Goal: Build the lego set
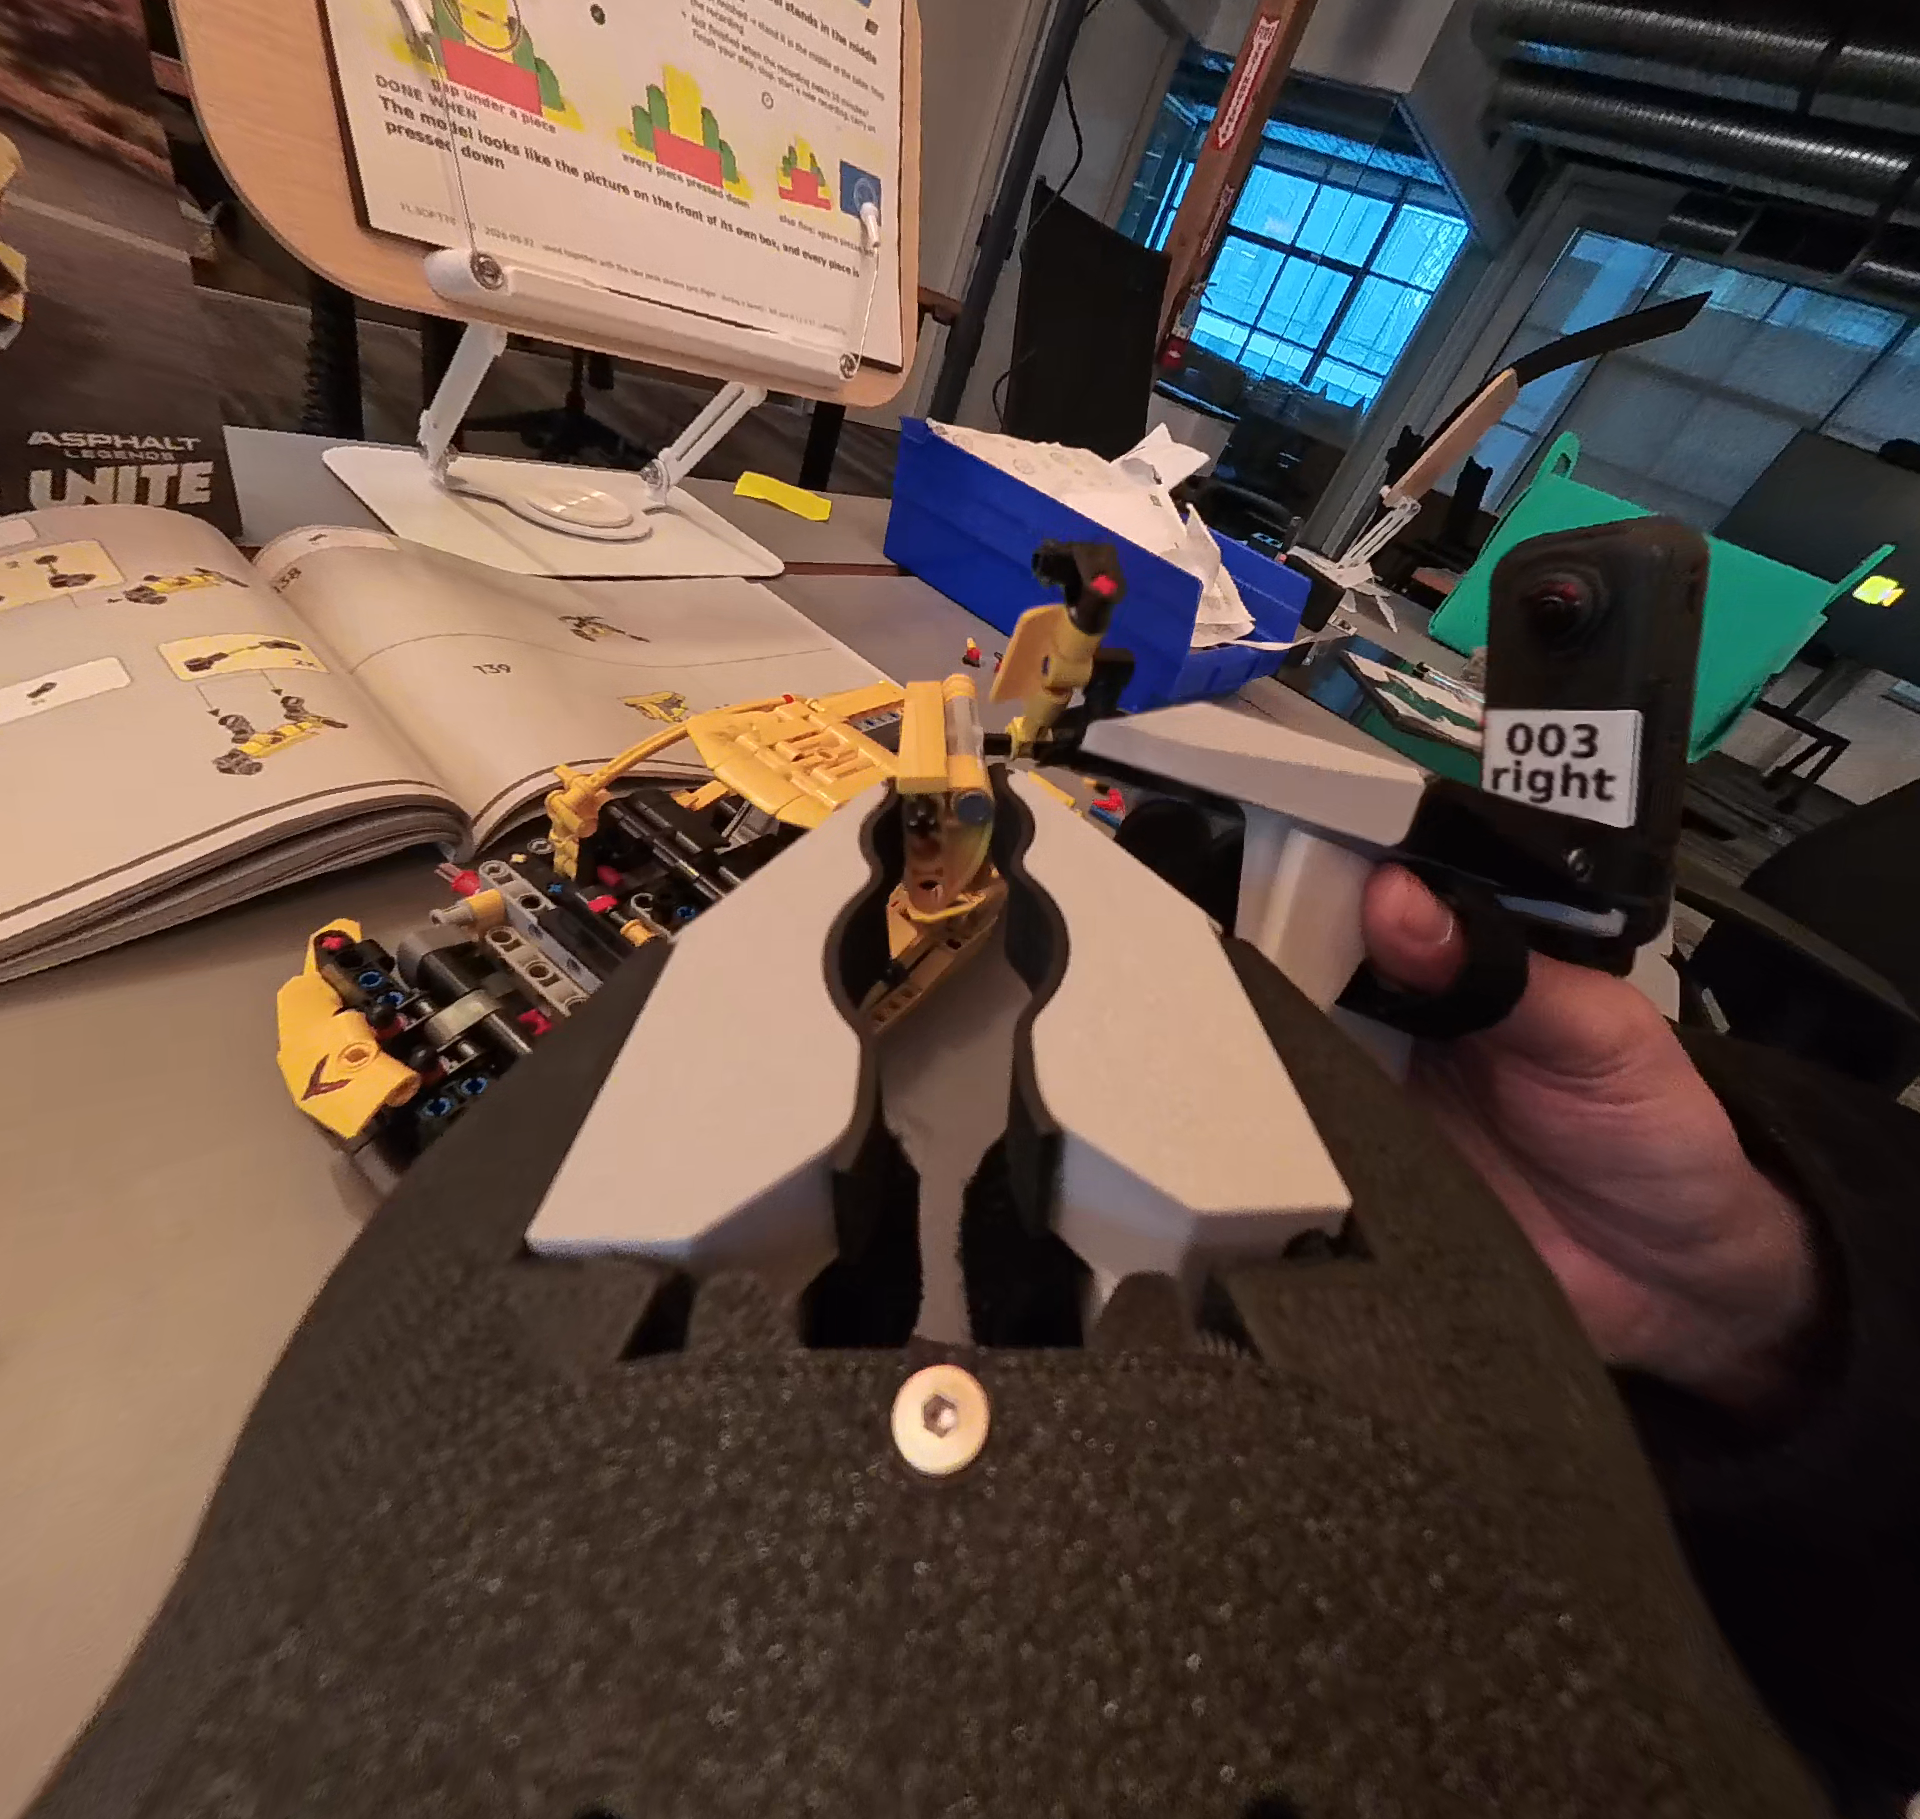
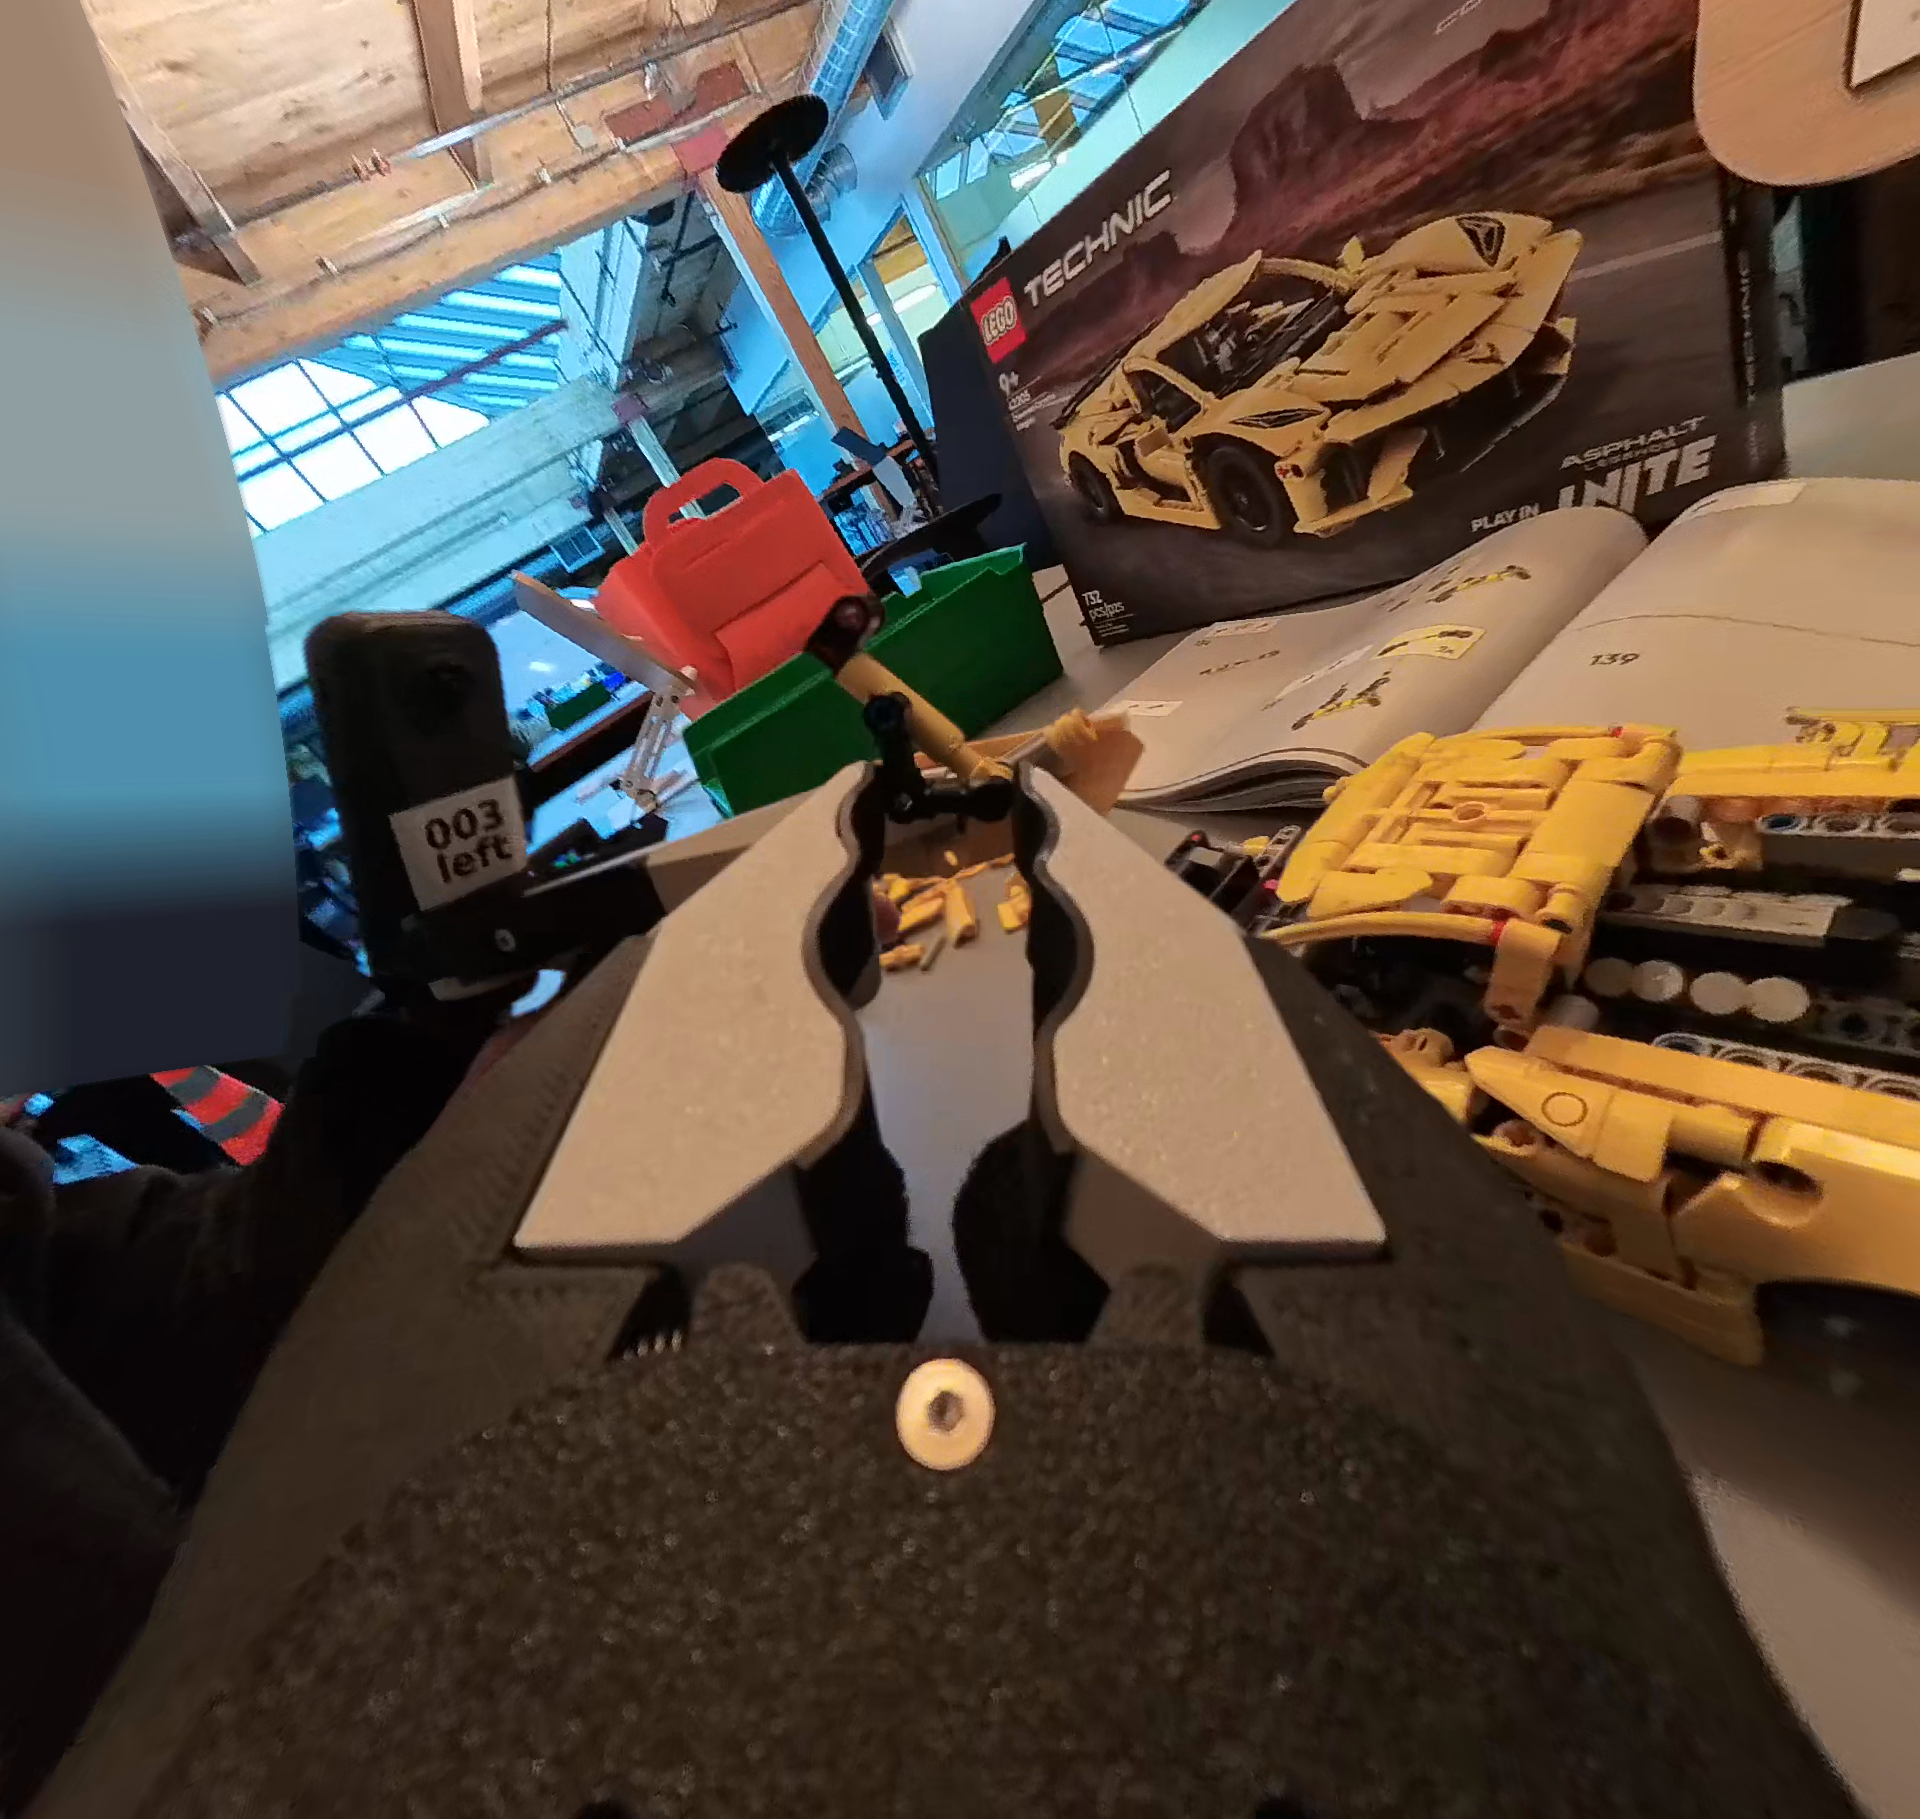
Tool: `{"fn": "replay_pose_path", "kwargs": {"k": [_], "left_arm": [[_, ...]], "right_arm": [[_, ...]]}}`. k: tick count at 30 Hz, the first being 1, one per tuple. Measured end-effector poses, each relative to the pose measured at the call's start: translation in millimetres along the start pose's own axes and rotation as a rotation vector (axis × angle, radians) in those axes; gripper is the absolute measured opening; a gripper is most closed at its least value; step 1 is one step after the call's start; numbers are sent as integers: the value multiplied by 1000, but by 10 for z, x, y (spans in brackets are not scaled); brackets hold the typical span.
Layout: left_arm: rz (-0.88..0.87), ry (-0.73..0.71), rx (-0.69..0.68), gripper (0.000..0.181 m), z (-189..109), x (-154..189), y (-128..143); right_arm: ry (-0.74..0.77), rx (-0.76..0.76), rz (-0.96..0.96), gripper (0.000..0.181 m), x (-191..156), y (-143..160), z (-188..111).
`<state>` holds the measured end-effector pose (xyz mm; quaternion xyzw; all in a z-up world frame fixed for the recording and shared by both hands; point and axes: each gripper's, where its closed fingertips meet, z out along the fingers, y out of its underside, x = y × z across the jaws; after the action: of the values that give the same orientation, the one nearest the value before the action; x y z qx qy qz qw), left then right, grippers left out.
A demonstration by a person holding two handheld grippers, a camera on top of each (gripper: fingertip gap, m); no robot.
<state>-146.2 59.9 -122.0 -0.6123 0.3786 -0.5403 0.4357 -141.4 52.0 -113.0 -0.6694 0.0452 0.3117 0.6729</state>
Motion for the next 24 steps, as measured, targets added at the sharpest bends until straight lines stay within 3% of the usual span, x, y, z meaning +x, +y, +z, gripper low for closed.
{"fn": "replay_pose_path", "kwargs": {"k": [6, 11, 17, 24], "left_arm": [[43, 11, 6, 16, -26, 39, -23], [51, 24, -5, 16, -29, 38, -12], [-54, 157, -47, 20, -10, 109, 35], [55, 173, -40, 22, -33, 201, 14]], "right_arm": [[59, -36, -243, 23, -59, -7, 1], [11, -51, -167, 23, -46, 11, -6], [-54, -88, -76, 23, 1, 1, -55], [-159, -82, 130, 23, -3, -18, -115]]}}
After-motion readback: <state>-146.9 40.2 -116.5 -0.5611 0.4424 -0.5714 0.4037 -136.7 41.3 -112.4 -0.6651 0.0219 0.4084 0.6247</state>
